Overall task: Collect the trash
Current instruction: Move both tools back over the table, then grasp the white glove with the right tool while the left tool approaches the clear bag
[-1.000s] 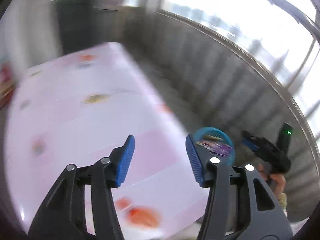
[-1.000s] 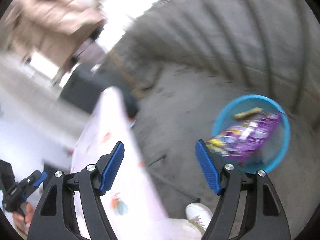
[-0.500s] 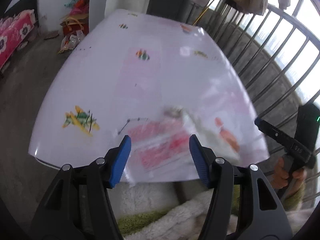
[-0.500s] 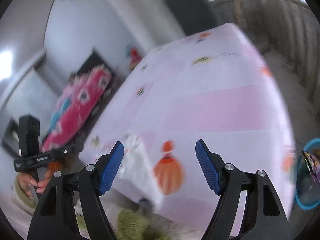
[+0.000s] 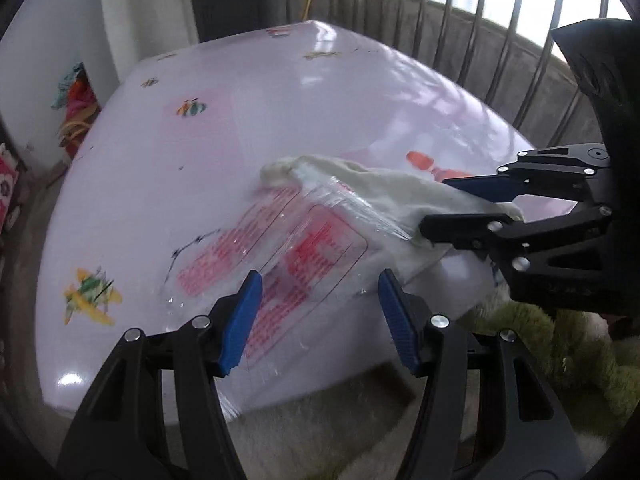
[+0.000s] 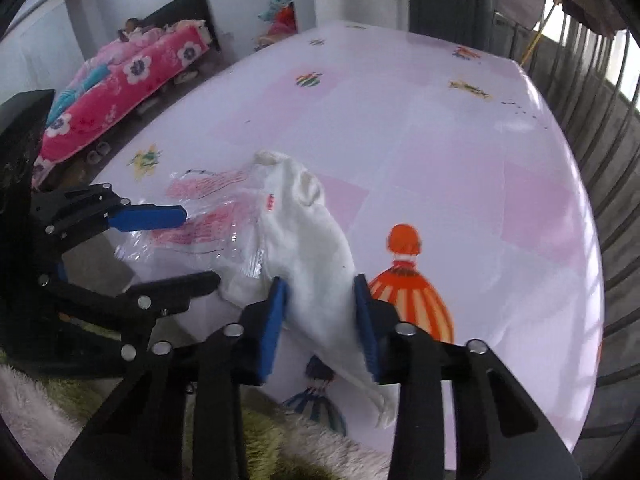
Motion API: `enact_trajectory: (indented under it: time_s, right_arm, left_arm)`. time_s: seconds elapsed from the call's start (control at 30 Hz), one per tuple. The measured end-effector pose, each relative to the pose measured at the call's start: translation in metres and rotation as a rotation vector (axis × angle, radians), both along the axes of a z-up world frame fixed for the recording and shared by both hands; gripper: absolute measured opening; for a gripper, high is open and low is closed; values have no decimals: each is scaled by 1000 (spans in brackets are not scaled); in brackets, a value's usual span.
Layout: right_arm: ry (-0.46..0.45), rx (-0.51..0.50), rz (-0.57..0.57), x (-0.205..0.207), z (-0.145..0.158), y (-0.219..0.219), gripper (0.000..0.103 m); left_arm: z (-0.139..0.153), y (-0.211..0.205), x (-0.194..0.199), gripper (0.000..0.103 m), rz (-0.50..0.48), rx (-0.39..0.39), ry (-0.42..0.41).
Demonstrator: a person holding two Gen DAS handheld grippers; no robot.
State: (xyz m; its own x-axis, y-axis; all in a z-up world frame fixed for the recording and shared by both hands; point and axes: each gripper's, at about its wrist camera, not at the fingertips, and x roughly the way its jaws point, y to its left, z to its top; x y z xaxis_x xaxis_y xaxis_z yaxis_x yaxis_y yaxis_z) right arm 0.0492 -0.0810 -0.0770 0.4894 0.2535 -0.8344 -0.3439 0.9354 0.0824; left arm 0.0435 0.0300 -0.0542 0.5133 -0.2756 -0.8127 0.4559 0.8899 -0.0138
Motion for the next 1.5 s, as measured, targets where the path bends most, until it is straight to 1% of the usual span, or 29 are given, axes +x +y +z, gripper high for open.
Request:
enact_trajectory:
  time_s: [0.17, 0.23, 0.3, 0.37, 0.43, 0.47, 0.5, 0.57, 0.6, 0.67, 0.7, 0.77, 0.8, 0.83, 0.9, 0.93, 0.97, 1.0, 1.03, 1.1, 1.13, 1.17, 1.2, 1.3, 1.37, 1.5]
  right_arm:
    - [17, 22, -111, 22, -5, -26, 27]
    - [20, 25, -155, 31, -7, -37, 27]
    - [21, 37, -201, 38, -8, -49, 27]
    - [21, 34, -236, 44, -9, -57, 27]
    - [24, 33, -265, 49, -9, -63, 27]
    - [26, 35, -273, 50, -9, -65, 27]
    - [27, 36, -283, 52, -10, -67, 27]
    - [25, 37, -287, 52, -11, -67, 27]
    - [24, 44, -290, 52, -11, -68, 27]
    - [23, 52, -293, 52, -11, -69, 27]
    - [24, 55, -295, 52, -11, -69, 27]
    - [26, 60, -298, 50, -11, -70, 27]
    - [26, 63, -300, 49, -11, -71, 27]
    - [28, 67, -303, 48, -11, -71, 27]
    - [30, 78, -306, 47, -11, -72, 27]
    - [31, 82, -307, 46, -10, -74, 27]
    - [31, 87, -308, 45, -10, -75, 27]
    - [32, 97, -307, 44, -10, -77, 27]
    - [32, 102, -307, 45, -10, -78, 27]
    - [32, 103, -318, 44, -10, -83, 27]
    - [32, 103, -325, 45, -10, -86, 27]
    - [31, 104, -336, 43, -10, -89, 27]
    - [32, 111, -341, 43, -11, -92, 27]
    - [33, 128, -350, 42, -11, -96, 27]
    - [33, 129, -353, 43, -11, -95, 27]
    - [26, 117, -350, 45, -11, -92, 28]
  left_arm:
    - [-4, -9, 24, 60, 1, -76, 0]
    - [-4, -14, 41, 64, 11, -145, 17]
    - [-4, -21, 60, 67, 43, -226, 42]
    - [-3, -28, 70, 68, 58, -281, 66]
    - [-1, -31, 78, 68, 64, -315, 85]
    - [3, -30, 77, 68, 62, -334, 86]
    - [9, -24, 77, 69, 64, -357, 73]
    - [16, -13, 77, 69, 83, -379, 44]
    - [18, -4, 80, 70, 106, -375, 37]
    - [13, 6, 88, 70, 152, -345, 59]
    - [6, 13, 95, 70, 184, -323, 98]
    - [-4, 17, 95, 69, 205, -317, 152]
    - [-2, 18, 92, 70, 197, -323, 140]
    - [-1, 16, 88, 70, 176, -323, 170]
    - [-2, 10, 73, 70, 113, -365, 242]
    - [-3, 6, 69, 71, 91, -372, 256]
    - [-4, 2, 63, 74, 75, -366, 252]
    - [-4, -3, 55, 77, 69, -343, 235]
    - [-4, -6, 51, 79, 71, -330, 219]
    - [-6, -12, 46, 84, 81, -325, 187]
    - [-6, -14, 46, 85, 93, -322, 177]
    - [-7, -15, 46, 88, 104, -316, 168]
    - [-7, -18, 46, 92, 111, -309, 161]
    - [-7, -23, 48, 94, 135, -266, 140]
    - [-3, -23, 65, 94, 135, -242, 149]
    - [-3, -23, 66, 94, 135, -195, 155]
